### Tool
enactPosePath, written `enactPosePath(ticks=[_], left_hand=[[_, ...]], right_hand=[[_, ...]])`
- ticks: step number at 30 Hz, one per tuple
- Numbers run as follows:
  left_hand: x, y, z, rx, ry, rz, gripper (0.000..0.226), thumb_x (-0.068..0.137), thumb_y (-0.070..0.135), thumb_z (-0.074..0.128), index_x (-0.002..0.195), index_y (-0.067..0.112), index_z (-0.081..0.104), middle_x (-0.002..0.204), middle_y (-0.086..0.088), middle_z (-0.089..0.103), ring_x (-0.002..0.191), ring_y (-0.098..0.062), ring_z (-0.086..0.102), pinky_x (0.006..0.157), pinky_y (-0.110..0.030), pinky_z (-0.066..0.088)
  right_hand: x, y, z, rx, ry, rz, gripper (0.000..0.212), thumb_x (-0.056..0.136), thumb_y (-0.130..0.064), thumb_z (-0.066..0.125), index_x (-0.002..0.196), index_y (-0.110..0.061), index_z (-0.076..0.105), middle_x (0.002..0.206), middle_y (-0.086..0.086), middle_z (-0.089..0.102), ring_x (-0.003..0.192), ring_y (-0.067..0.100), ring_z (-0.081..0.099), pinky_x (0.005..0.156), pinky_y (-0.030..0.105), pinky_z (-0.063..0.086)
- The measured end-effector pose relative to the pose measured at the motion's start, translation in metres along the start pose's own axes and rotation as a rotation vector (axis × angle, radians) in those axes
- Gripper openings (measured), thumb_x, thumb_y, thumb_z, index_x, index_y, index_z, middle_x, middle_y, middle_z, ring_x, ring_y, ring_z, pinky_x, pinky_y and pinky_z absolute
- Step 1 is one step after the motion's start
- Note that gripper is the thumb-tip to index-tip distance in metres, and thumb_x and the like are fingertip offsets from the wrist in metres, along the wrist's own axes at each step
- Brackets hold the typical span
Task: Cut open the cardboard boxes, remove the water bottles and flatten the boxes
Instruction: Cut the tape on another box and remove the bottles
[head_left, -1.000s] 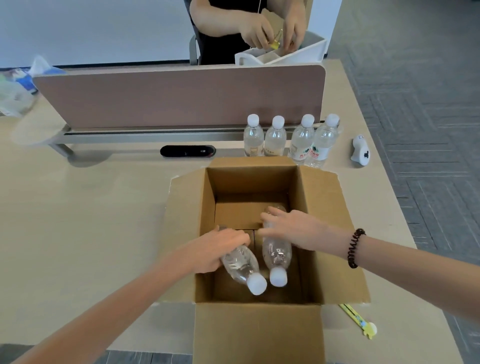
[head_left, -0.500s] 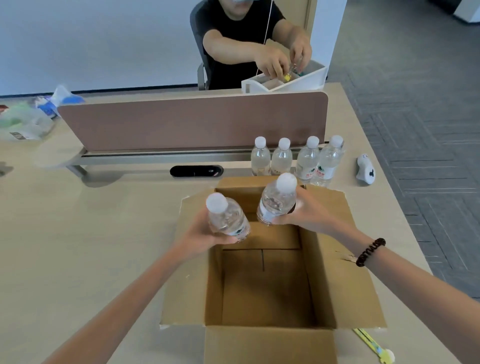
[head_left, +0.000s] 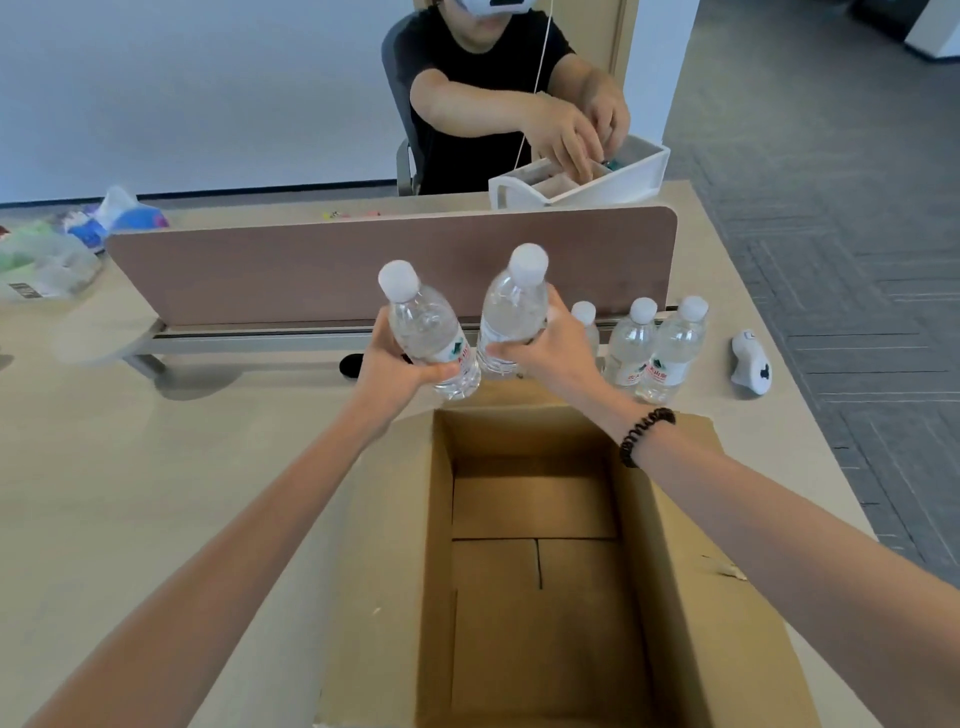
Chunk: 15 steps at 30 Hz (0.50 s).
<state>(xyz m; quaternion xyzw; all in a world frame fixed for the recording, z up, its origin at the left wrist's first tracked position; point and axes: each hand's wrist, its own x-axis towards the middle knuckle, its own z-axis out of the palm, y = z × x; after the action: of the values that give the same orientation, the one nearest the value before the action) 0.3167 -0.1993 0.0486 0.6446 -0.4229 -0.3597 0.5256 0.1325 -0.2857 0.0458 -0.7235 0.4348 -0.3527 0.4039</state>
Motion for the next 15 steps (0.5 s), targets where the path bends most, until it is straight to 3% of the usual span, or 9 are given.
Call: enactPosePath(ticks=[4,9,12,15], left_hand=[[0.028,-0.023,0.005,0.026,0.055,-0.031,0.080,0.062,-0.002,0.089,0.127,0.015,0.046,0.117,0.003,0.063,0.103,-0.005,0.061,0.085,-0.023,0.053],[0.047,-0.056,0.010,0.052,0.077,-0.070,0.074,0.063,-0.005,0.087,0.120,0.017,0.046,0.116,-0.002,0.062,0.105,-0.011,0.059,0.091,-0.029,0.050],[0.059,-0.071,0.010,0.044,0.095,-0.091,0.074,0.062,-0.009,0.086,0.119,0.016,0.045,0.115,-0.003,0.061,0.101,-0.010,0.059,0.093,-0.031,0.051],[0.072,-0.086,0.010,0.056,0.113,-0.119,0.076,0.059,-0.006,0.088,0.116,0.021,0.046,0.109,0.001,0.063,0.103,-0.015,0.062,0.092,-0.033,0.053]], right_hand=[[0.011,0.027,0.033,-0.087,-0.002,0.052,0.060,0.065,-0.025,0.087,0.110,-0.019,0.048,0.105,-0.006,0.060,0.098,0.012,0.059,0.073,0.020,0.048],[0.014,0.048,0.065,-0.197,0.033,0.079,0.055,0.070,-0.022,0.082,0.113,-0.020,0.048,0.100,-0.005,0.065,0.090,0.017,0.063,0.071,0.037,0.056],[0.026,0.053,0.079,-0.217,0.023,0.149,0.051,0.071,-0.023,0.081,0.108,-0.020,0.045,0.097,-0.004,0.064,0.087,0.018,0.061,0.068,0.037,0.053],[0.038,0.058,0.090,-0.193,0.020,0.259,0.054,0.071,-0.025,0.083,0.108,-0.019,0.044,0.105,-0.001,0.061,0.095,0.021,0.059,0.073,0.036,0.049]])
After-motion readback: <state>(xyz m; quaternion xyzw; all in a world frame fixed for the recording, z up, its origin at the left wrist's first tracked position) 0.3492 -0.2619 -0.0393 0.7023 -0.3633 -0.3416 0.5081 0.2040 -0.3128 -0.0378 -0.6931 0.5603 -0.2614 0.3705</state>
